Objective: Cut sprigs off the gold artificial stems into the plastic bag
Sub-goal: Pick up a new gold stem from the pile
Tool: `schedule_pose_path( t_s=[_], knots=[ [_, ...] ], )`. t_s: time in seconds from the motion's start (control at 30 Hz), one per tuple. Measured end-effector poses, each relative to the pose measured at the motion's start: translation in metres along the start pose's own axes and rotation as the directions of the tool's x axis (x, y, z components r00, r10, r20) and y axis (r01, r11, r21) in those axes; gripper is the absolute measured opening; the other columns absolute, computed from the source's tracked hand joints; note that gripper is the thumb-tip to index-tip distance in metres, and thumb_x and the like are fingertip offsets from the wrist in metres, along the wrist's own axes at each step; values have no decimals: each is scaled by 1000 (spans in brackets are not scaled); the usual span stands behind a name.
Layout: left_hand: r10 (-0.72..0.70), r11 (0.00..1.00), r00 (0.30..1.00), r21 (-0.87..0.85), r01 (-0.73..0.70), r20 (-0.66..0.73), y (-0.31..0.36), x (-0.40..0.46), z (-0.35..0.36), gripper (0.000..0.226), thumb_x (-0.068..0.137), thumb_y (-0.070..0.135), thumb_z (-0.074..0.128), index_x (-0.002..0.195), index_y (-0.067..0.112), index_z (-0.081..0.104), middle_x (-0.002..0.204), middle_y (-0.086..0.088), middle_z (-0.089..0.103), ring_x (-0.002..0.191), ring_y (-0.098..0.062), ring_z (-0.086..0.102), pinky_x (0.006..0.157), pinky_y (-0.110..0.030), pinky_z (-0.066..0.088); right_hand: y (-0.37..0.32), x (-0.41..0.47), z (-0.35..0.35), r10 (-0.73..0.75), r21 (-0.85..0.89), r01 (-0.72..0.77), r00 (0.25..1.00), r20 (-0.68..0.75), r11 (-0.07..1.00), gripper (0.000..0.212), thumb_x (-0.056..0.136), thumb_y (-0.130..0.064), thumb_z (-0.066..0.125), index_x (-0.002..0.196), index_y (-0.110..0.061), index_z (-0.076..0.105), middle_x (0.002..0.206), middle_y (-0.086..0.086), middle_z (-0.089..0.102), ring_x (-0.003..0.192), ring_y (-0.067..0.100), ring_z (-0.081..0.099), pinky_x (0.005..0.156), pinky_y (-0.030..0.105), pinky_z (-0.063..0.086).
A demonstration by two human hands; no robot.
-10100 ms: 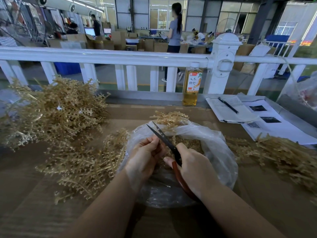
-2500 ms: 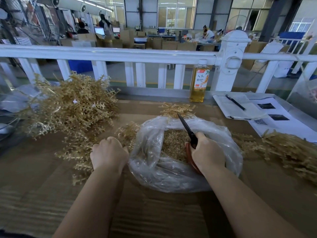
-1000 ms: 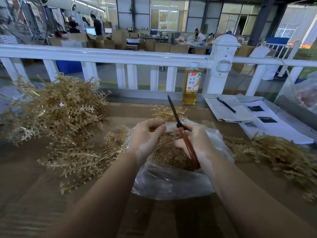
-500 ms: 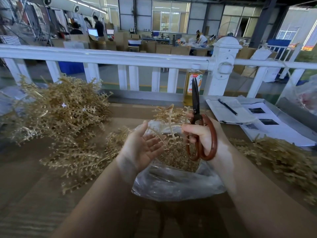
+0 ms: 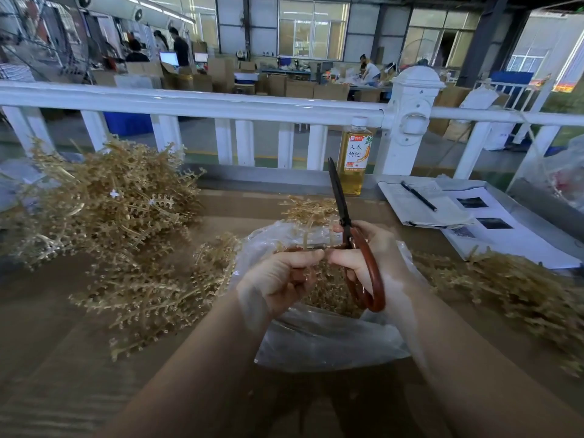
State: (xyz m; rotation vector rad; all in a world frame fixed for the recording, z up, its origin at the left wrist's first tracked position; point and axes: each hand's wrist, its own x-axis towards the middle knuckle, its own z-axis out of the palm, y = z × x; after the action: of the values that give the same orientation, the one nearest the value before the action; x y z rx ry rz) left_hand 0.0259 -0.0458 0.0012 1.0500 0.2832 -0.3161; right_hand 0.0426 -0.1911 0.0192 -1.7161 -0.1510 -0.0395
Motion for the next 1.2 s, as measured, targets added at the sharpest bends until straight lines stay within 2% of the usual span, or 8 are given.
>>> schedule_pose_path(
  t_s=[0.13,0.27,0.47,0.7,0.87,0.97,1.1,1.2],
  knots=[
    [-21,1000,1000,-4,21,-11,-5,2,0,11,80,3,66,71,8,64,41,6,46,33,-2,36,39,-13,41,-1,0,3,-56,-43,57,998,18,997,40,70,16,73,92,-16,64,66,0,62,37,-1,50,40,11,37],
    [48,999,998,17,-47,-34,-9,6,-2,7,83,2,65,77,5,64,57,-2,60,46,-8,55,45,-18,47,2,2,4,-109,-100,113,993,40,989,44,71,11,75,84,-29,61,71,-4,63,46,-3,57,46,10,42],
    [121,981,993,-150,-121,-7,-7,6,0,15,89,-3,54,78,-1,64,69,-10,70,60,-14,69,62,-24,57,15,0,3,-189,-217,195,981,48,957,18,78,-23,79,87,-27,64,79,-5,69,80,14,68,75,26,54],
    [99,911,989,-390,-133,-106,-7,14,-5,13,83,-12,57,74,-3,61,72,-13,68,73,-21,67,58,-26,59,27,-11,0,-260,-513,246,965,46,822,17,84,-50,66,85,-35,59,74,-20,62,76,-3,59,62,8,41],
    [83,946,994,-309,-103,-78,-14,15,-8,18,83,-12,56,70,-2,63,64,-9,69,59,-15,69,51,-21,56,33,-9,-1,-223,-365,204,975,-11,908,10,85,-40,69,87,-32,63,77,-16,67,78,-4,62,65,7,43],
    [102,961,995,-255,-104,-23,-16,17,-10,28,76,-10,60,54,4,70,67,-8,68,62,-14,68,62,-25,57,30,-7,3,-202,-211,186,978,-58,960,13,82,-29,75,84,-33,63,77,-20,69,73,-2,65,67,13,49],
    [97,976,994,-202,-84,53,-16,13,-4,11,70,-4,62,79,-2,68,83,-12,68,79,-17,64,71,-23,53,23,-3,9,-148,-129,133,982,-114,983,16,78,-26,78,81,-31,64,68,-8,68,54,2,60,57,25,49],
    [56,978,997,-205,-44,54,-15,10,-1,14,82,-9,55,80,-3,67,78,-11,69,69,-15,68,63,-19,56,19,-1,10,-47,-50,45,998,-37,998,27,72,-19,84,94,-19,68,80,1,70,59,14,65,57,30,52]
  ],
)
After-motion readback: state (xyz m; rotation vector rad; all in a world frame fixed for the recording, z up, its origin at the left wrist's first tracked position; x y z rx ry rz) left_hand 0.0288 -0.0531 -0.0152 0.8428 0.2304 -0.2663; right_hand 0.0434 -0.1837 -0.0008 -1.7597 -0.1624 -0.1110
